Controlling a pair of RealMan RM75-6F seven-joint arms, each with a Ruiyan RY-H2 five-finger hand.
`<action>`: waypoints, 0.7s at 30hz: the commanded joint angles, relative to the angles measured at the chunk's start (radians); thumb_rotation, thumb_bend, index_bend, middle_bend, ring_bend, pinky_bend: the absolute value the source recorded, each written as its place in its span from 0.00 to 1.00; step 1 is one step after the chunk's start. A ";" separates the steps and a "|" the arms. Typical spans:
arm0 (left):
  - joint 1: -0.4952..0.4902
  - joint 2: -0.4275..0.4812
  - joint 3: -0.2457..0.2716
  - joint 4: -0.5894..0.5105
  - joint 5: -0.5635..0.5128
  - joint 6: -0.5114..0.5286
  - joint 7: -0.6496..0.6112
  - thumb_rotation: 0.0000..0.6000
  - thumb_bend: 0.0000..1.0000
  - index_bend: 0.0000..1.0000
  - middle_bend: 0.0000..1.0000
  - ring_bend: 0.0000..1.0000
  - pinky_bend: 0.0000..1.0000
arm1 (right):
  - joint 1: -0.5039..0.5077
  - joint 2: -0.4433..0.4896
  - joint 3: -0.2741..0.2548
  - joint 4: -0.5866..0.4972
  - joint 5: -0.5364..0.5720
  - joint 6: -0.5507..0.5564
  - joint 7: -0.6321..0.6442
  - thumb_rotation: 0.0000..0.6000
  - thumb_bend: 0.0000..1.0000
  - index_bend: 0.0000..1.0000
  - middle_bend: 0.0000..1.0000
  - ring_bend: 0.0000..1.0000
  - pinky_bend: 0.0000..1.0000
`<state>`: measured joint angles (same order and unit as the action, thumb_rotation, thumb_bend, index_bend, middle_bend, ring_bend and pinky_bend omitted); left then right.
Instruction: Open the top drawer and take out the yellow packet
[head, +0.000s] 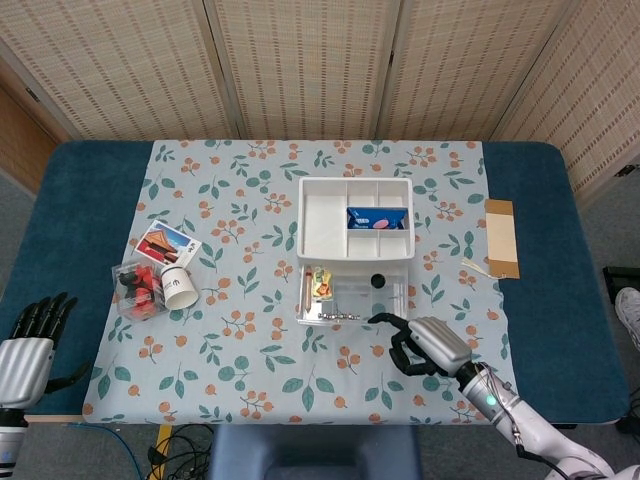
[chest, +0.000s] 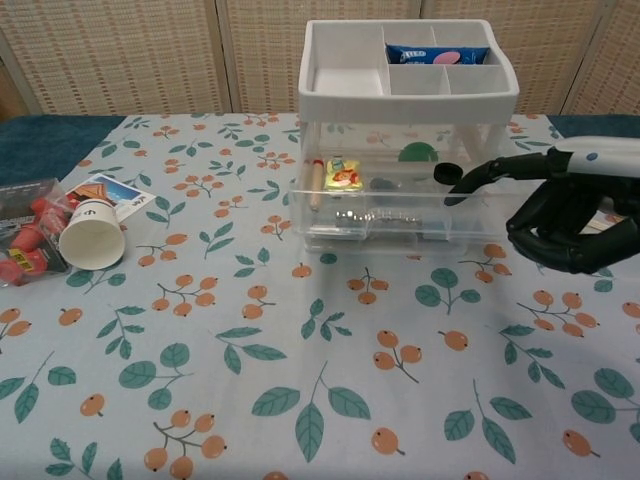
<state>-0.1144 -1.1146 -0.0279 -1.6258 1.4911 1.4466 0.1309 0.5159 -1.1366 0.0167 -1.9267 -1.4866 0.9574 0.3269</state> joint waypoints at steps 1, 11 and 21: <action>0.000 -0.001 -0.001 0.001 -0.001 -0.001 0.000 1.00 0.19 0.07 0.06 0.03 0.07 | -0.006 0.007 -0.008 -0.009 -0.017 0.009 0.005 1.00 0.60 0.20 0.77 0.94 0.88; -0.006 -0.007 -0.002 0.004 -0.002 -0.008 0.001 1.00 0.19 0.07 0.06 0.03 0.07 | -0.019 0.041 -0.022 -0.032 -0.049 0.037 -0.031 1.00 0.60 0.14 0.76 0.93 0.88; -0.003 -0.008 -0.001 0.010 -0.003 -0.003 -0.008 1.00 0.19 0.07 0.06 0.03 0.07 | -0.023 0.087 -0.005 -0.076 -0.085 0.084 -0.056 1.00 0.56 0.00 0.73 0.91 0.88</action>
<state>-0.1174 -1.1222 -0.0290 -1.6153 1.4884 1.4439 0.1231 0.4907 -1.0555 0.0084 -1.9969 -1.5662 1.0393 0.2740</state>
